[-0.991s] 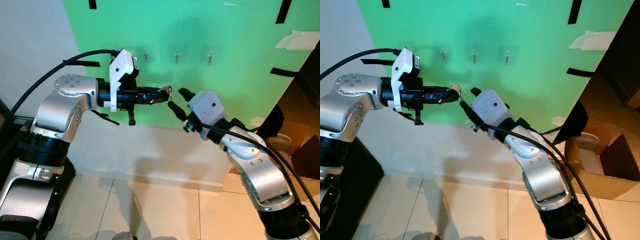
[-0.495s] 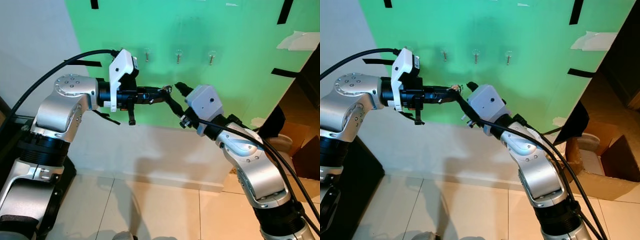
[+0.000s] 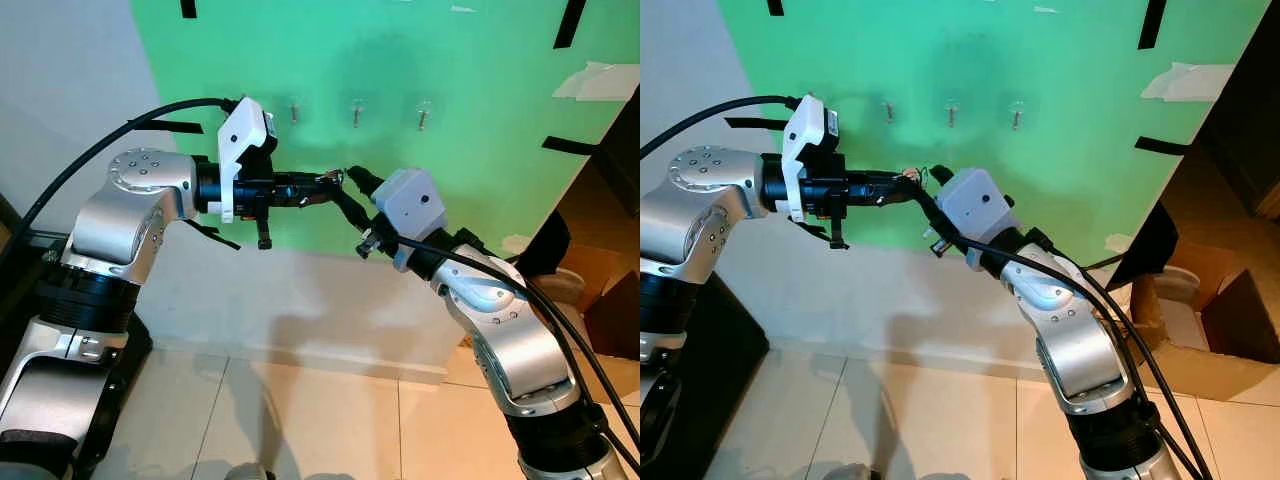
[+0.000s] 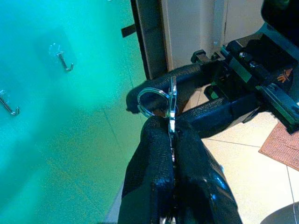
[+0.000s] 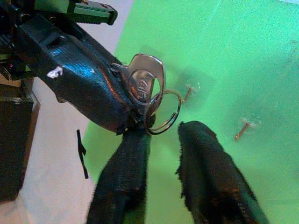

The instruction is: Hang keys on a hook

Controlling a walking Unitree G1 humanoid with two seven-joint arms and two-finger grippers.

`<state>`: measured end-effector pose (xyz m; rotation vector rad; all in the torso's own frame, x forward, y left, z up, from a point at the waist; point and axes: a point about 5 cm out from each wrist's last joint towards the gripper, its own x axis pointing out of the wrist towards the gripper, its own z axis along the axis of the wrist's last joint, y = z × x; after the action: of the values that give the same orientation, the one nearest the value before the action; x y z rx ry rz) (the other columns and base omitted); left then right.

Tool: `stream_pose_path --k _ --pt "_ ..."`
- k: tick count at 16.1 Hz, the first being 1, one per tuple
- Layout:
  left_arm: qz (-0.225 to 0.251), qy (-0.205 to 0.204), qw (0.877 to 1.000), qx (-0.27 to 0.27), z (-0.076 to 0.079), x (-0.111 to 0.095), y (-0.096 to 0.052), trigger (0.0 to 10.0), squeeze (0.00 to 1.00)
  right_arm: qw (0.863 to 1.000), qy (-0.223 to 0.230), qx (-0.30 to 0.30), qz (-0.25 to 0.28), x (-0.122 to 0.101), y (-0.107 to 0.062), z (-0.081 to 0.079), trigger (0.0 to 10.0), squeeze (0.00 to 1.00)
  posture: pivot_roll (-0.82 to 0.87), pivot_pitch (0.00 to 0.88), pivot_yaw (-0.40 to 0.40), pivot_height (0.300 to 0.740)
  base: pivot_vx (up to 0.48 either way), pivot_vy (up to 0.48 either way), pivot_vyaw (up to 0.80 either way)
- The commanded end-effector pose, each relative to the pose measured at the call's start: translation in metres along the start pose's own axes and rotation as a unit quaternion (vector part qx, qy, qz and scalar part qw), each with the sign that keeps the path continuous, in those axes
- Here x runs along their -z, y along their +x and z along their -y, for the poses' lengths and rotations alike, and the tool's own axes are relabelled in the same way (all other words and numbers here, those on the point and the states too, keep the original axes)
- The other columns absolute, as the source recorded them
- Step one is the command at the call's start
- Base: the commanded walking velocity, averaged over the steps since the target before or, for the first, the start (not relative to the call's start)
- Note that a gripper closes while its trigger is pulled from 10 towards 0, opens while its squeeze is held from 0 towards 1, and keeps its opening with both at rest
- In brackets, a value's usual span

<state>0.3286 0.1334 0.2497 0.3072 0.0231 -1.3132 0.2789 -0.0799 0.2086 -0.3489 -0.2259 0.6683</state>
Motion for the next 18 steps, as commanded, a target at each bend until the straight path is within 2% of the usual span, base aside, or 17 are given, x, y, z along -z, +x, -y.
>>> stream_pose_path --k 1,10,12,16,17,18 --pt "-0.01 -0.001 1.0 0.001 -0.001 0.001 0.001 10.0 0.0 0.999 -0.006 0.008 0.04 -0.014 -0.001 0.005 0.0 0.0 -0.04 0.0 0.015 0.74 0.0 0.0 0.0" --pt "-0.015 -0.007 1.0 -0.011 -0.002 0.004 -0.001 10.0 0.0 0.998 -0.006 0.036 0.06 -0.018 -0.007 0.011 0.0 0.0 -0.04 0.0 0.023 0.74 0.0 0.0 0.0" --pt "-0.017 -0.015 1.0 -0.015 0.0 0.007 -0.003 10.0 0.0 0.995 0.001 0.063 0.078 -0.023 -0.01 0.018 0.0 0.0 -0.04 0.0 0.022 0.74 0.0 0.0 0.0" --pt "-0.017 -0.015 1.0 -0.019 -0.001 0.008 -0.003 10.0 0.0 0.995 0.005 0.053 0.081 -0.023 -0.01 0.015 0.0 0.0 -0.04 0.0 0.017 0.74 0.0 0.0 0.0" --pt "-0.016 -0.015 1.0 -0.021 -0.001 0.007 -0.003 10.0 0.0 0.996 0.006 0.05 0.077 -0.022 -0.01 0.014 1.4 0.0 -0.04 0.0 0.016 0.74 0.0 0.0 0.0" --pt "-0.016 -0.015 1.0 -0.021 -0.001 0.007 -0.003 10.0 0.0 0.996 0.007 0.049 0.068 -0.019 -0.011 0.014 4.4 0.0 -0.04 0.0 0.016 0.74 0.0 0.0 0.0"
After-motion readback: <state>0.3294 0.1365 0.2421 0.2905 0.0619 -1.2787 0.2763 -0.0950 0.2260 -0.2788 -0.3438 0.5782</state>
